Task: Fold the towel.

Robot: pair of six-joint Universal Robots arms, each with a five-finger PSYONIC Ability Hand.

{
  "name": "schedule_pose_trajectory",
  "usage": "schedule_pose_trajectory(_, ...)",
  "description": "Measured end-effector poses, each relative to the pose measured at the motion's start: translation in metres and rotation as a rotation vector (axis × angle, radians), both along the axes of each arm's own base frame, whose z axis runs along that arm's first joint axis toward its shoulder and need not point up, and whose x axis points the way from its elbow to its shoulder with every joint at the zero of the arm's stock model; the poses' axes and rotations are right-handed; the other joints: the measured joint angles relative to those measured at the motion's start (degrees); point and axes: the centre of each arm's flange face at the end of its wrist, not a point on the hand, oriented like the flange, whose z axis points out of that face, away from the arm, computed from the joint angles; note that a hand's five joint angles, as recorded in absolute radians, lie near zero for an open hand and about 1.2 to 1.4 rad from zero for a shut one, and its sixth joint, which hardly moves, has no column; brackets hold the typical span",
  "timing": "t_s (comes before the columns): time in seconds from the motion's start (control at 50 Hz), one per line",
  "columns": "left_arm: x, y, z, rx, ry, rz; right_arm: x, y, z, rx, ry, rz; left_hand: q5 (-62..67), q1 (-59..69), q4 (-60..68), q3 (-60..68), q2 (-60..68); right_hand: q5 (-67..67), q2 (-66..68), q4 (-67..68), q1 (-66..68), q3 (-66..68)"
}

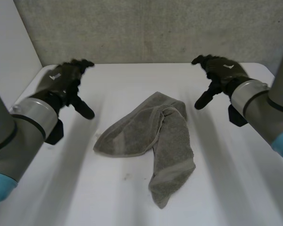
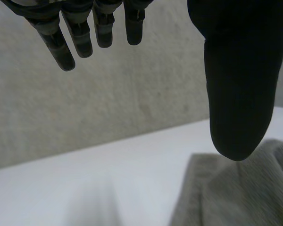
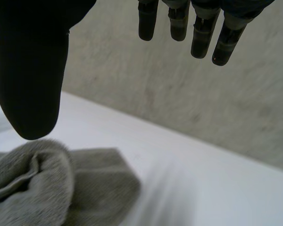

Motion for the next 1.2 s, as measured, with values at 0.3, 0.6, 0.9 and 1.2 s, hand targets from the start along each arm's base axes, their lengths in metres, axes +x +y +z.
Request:
schedule_pose_trajectory(0.3, -0.022, -0.003, -0.073, 0.148, 0.005, -0.1, 0.044, -0.052, -0.062, 0.296, -0.048, 0.116, 0.0, 0.43, 0.72, 0.75, 1.03, 5.66, 7.53, 7.0, 9.12, 7.6)
schedule_pose_trajectory(0.6, -0.036, 0.002, -0.09, 0.157, 0.103, -0.128, 0.074, -0.033, -0.061, 0.284, -0.05, 0.205, 0.16, 1.36, 1.61, 1.57, 1.78, 51.77, 54.26, 53.28, 62.54, 53.55)
schedule_pose_trajectory(0.9, -0.047, -0.011, -0.115, 0.33, 0.341, -0.079, 0.059, 0.004, 0.025, 0.069, -0.123, 0.232, 0.18, 1.73, 1.9, 1.79, 2.08, 58.08, 59.6, 59.55, 68.74, 59.85)
schedule_pose_trajectory(1.2, -0.047, -0.014, -0.109, 0.329, 0.367, -0.074, 0.061, -0.019, -0.031, 0.134, -0.064, 0.197, 0.17, 1.73, 1.9, 1.79, 2.1, 20.63, 21.89, 21.7, 25.12, 22.01)
